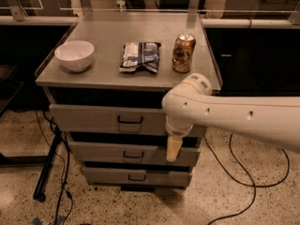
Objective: Open top drawer
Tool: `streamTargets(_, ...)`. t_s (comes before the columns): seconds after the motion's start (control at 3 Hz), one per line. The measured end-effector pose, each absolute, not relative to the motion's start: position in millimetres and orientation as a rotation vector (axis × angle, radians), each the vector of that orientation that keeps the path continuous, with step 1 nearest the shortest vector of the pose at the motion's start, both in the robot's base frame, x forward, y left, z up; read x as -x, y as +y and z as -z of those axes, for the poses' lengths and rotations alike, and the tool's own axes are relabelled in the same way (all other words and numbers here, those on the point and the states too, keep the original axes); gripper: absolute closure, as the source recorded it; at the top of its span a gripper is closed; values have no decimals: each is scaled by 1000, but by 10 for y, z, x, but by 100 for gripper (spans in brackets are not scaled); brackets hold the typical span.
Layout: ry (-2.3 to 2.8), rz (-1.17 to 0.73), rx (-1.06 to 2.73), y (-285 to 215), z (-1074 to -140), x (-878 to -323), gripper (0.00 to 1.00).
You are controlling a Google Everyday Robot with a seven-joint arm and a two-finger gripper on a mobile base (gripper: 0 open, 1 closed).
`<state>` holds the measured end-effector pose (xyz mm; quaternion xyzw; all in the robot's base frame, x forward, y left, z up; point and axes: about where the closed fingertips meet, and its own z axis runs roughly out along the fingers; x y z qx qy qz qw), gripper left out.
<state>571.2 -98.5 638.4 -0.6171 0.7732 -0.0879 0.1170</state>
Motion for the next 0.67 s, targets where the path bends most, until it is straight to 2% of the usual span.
streamTargets(0.67, 2295, 238, 1836, -1140, -6377, -5306, 0)
